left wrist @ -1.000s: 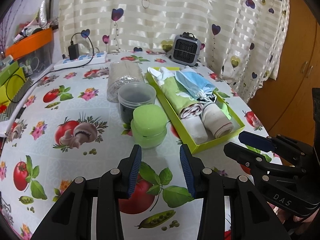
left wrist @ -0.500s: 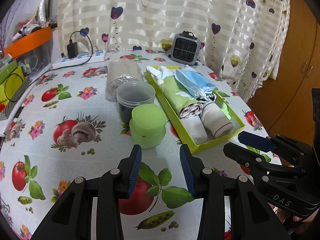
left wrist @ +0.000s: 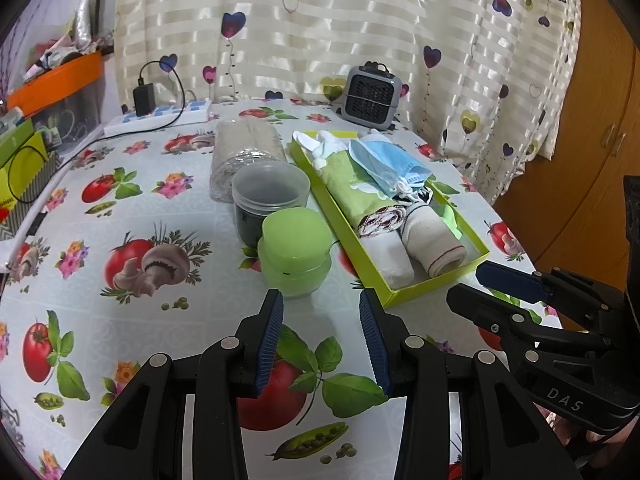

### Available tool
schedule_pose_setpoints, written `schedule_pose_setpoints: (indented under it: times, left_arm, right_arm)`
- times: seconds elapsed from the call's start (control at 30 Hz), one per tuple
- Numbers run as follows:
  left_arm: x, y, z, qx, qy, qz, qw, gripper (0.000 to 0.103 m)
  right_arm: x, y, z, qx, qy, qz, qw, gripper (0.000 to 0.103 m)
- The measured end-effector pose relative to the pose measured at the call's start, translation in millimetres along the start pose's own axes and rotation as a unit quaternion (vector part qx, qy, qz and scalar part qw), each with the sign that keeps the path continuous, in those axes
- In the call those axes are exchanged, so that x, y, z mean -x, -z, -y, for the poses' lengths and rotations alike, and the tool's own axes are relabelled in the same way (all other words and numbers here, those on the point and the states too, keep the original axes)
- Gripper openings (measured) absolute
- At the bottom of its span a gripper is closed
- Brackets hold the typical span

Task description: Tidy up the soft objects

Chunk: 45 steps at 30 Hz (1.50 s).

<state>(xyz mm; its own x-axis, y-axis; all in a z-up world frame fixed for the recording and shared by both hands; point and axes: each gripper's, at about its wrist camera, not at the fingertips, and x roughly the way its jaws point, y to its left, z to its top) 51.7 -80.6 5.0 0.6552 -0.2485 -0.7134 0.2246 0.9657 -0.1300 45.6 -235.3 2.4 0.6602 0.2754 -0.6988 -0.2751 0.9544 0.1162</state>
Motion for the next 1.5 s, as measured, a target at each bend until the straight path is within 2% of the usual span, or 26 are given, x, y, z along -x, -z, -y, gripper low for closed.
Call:
schedule_pose_setpoints:
  times: [0.7,1.5]
  left_arm:
    - [-3.1,4.6,3.7,0.001,0.003,0.0,1.0,0.039]
    - [-1.7,5.9,6.7,-0.009,-0.011,-0.001,0.9999,0.039]
  right_arm:
    - [-0.4,0.1,-0.2,-0.001,0.0,-0.001,1.0,0.041]
    - [-1.1,1.0,0.9,-0.003,-0.001,-0.002,1.0,0.041]
